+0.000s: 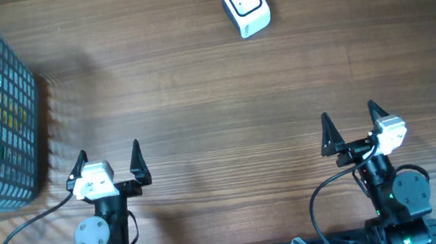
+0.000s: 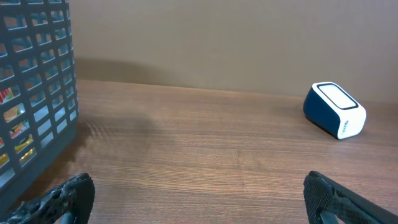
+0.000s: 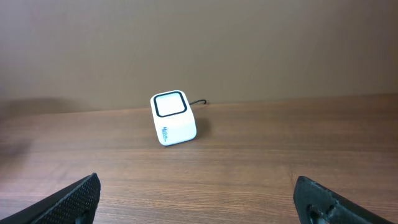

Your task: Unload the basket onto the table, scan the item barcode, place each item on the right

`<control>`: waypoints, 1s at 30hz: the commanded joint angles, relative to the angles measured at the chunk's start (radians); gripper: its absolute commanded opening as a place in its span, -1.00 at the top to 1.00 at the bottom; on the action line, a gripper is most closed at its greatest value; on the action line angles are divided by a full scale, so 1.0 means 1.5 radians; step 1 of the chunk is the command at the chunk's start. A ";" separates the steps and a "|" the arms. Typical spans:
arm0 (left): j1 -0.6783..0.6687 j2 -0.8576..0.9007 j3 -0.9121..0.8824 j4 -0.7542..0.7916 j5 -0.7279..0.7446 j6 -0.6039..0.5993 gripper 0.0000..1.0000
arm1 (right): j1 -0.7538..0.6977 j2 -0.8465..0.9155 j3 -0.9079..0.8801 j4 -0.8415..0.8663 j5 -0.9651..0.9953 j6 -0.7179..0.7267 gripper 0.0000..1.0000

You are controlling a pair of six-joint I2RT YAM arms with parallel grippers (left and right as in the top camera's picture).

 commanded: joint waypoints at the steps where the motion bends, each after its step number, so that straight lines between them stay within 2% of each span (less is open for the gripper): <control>1: 0.004 -0.004 -0.004 -0.001 0.011 0.010 -1.00 | -0.003 -0.003 -0.001 0.003 0.003 0.003 -0.98; 14: 0.004 -0.004 -0.004 0.002 0.007 0.014 -1.00 | -0.003 -0.003 -0.001 0.003 0.003 0.002 -0.99; 17: 0.004 -0.004 -0.004 0.049 -0.022 0.028 -1.00 | -0.003 -0.003 -0.001 0.004 0.003 0.003 -1.00; 22: 0.004 -0.004 0.000 0.167 0.021 0.028 -1.00 | -0.003 -0.003 -0.001 0.004 0.003 0.003 -0.99; 25: 0.004 -0.004 0.030 0.202 0.041 0.028 -1.00 | -0.003 -0.003 -0.001 0.004 0.003 0.003 -0.99; 30: 0.004 0.003 0.147 0.152 0.049 0.029 -1.00 | -0.003 -0.003 -0.001 0.004 0.003 0.003 -1.00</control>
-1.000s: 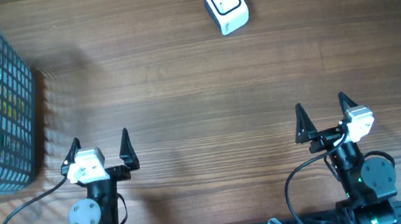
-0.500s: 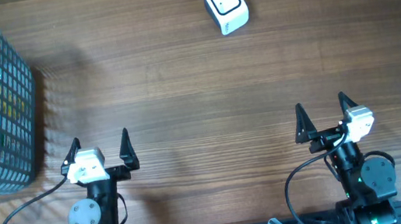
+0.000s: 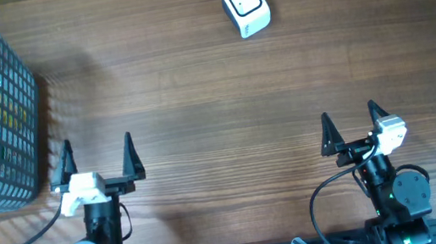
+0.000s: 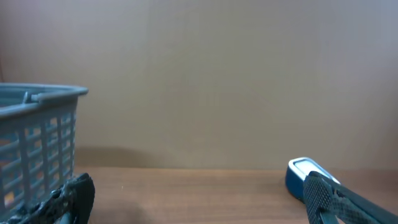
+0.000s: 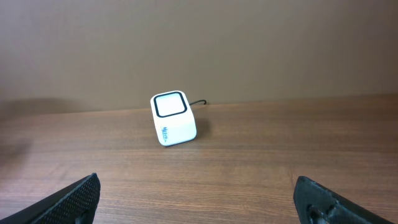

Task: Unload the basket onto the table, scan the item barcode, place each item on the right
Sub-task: 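Move the left gripper over the grey basket and reach inside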

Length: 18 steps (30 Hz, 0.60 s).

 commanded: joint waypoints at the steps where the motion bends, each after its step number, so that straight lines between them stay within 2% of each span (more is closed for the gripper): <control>1: 0.004 0.009 0.126 -0.039 0.019 0.019 -1.00 | -0.003 -0.003 -0.001 0.003 0.003 0.003 -0.99; 5: 0.004 0.071 0.289 -0.168 0.025 0.036 -1.00 | -0.003 -0.003 -0.001 0.003 0.003 0.003 -0.99; 8: 0.004 0.164 0.442 -0.300 0.036 0.063 -1.00 | -0.003 -0.003 -0.001 0.003 0.003 0.003 -1.00; 11: 0.004 0.281 0.614 -0.450 0.036 0.068 -1.00 | -0.003 -0.003 -0.001 0.003 0.003 0.003 -0.99; 18: 0.004 0.635 1.079 -0.848 0.033 0.067 -1.00 | -0.003 -0.003 -0.001 0.003 0.003 0.003 -0.99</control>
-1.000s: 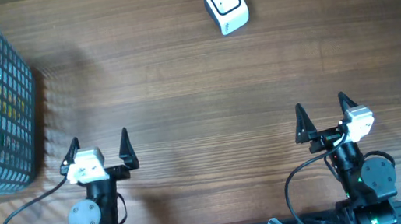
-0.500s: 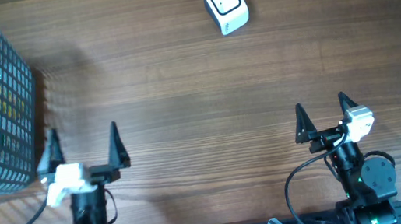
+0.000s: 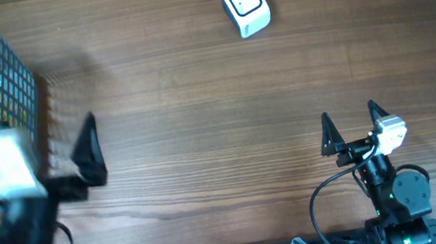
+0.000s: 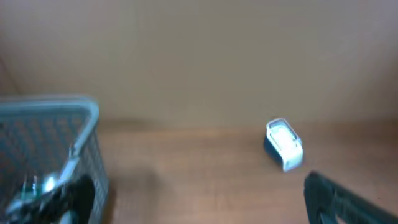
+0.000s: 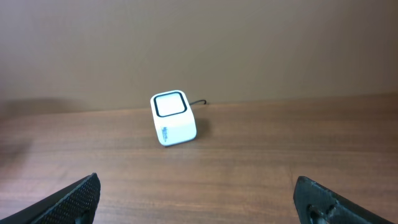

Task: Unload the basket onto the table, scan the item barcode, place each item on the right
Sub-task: 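Move the left gripper over the grey basket and reach inside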

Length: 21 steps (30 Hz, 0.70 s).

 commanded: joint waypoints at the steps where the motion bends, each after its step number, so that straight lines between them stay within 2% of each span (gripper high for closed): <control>1: 0.004 0.181 0.205 -0.136 0.005 0.013 -1.00 | -0.003 -0.003 -0.001 0.002 0.003 0.003 -0.99; 4: 0.004 0.274 0.301 -0.203 0.006 0.012 -1.00 | -0.003 -0.003 -0.001 0.002 0.003 0.002 -0.99; 11: 0.004 0.405 0.326 -0.156 0.000 0.031 -1.00 | -0.003 -0.003 -0.001 0.002 0.003 0.003 -0.99; 13: 0.005 0.432 0.326 -0.129 -0.049 0.062 -1.00 | -0.003 -0.003 -0.001 0.002 0.003 0.003 -0.99; 18: 0.054 0.469 0.326 -0.027 -0.228 0.062 -1.00 | -0.003 -0.003 -0.001 0.002 0.003 0.003 -0.99; 21: 0.117 0.470 0.326 0.002 -0.237 0.054 -1.00 | -0.003 -0.003 -0.001 0.002 0.003 0.002 -0.99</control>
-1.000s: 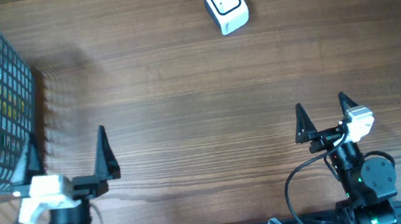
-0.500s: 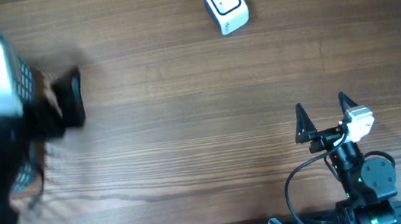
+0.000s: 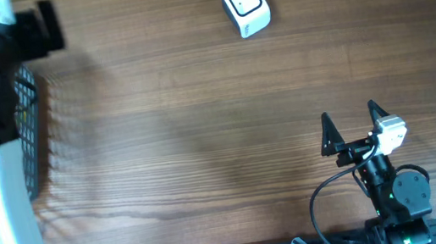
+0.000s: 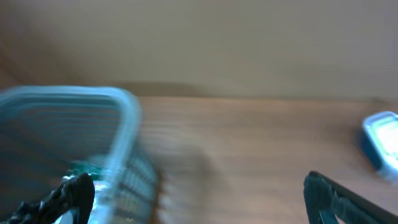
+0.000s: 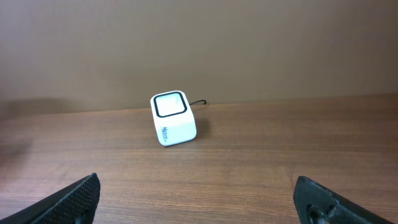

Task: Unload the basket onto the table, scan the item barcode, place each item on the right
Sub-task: 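Move the left gripper over the grey basket and reach inside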

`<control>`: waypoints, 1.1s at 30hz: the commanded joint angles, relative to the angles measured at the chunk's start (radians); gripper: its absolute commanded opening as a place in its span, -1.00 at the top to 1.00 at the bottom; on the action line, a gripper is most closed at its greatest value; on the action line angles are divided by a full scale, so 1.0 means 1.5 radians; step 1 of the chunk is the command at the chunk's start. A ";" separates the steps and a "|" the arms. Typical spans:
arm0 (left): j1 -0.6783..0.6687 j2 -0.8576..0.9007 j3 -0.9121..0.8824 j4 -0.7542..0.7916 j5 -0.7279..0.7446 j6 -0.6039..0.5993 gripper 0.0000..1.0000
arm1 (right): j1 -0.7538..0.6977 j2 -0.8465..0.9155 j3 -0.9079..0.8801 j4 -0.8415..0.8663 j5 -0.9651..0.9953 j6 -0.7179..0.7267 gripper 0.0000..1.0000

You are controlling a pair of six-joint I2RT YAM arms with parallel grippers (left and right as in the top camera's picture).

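The white barcode scanner point(image 3: 245, 5) sits at the far middle of the wooden table; it also shows in the right wrist view point(image 5: 173, 118) and at the right edge of the blurred left wrist view point(image 4: 382, 140). The grey basket point(image 4: 74, 130) holds blurred items; in the overhead view only a strip of its mesh point(image 3: 32, 122) shows beside my raised left arm. My left gripper point(image 4: 199, 202) is open and empty, high above the basket's right rim. My right gripper point(image 3: 349, 129) is open and empty near the front right, facing the scanner.
The scanner's thin black cable point(image 5: 199, 102) runs off behind it. A brown wall point(image 5: 199, 50) closes the far side of the table. The right arm's black cable point(image 3: 327, 196) loops at the front edge.
My left arm has moved farther back and left, now covering most of the basket from above. The left wrist view now looks down at the basket's rim. The right arm has not moved.
Both grippers first rested open at the front of the table. The left gripper then was a little higher and nearer the basket, then well up beside it, and now stands over the basket. Scanner, basket and right arm stayed put.
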 commanded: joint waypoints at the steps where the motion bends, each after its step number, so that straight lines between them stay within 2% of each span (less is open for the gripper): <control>1: 0.092 -0.005 0.014 0.026 -0.088 -0.002 -1.00 | -0.003 -0.003 -0.001 0.003 0.003 0.003 -1.00; 10: 0.319 0.046 0.013 0.009 -0.001 -0.001 -1.00 | -0.003 -0.003 -0.001 0.003 0.003 0.002 -0.99; 15: 0.390 0.105 0.013 -0.020 0.145 0.070 -1.00 | -0.003 -0.003 -0.001 0.003 0.003 0.003 -1.00; 23: 0.437 0.210 0.013 -0.074 0.269 0.115 -0.99 | -0.003 -0.003 -0.001 0.003 0.003 0.003 -1.00; 26: 0.436 0.247 0.013 -0.093 0.315 0.156 -0.89 | -0.003 -0.003 -0.001 0.003 0.003 0.003 -0.99; 33: 0.436 0.289 0.013 -0.093 0.319 0.174 -0.70 | -0.003 -0.003 -0.001 0.003 0.003 0.003 -0.99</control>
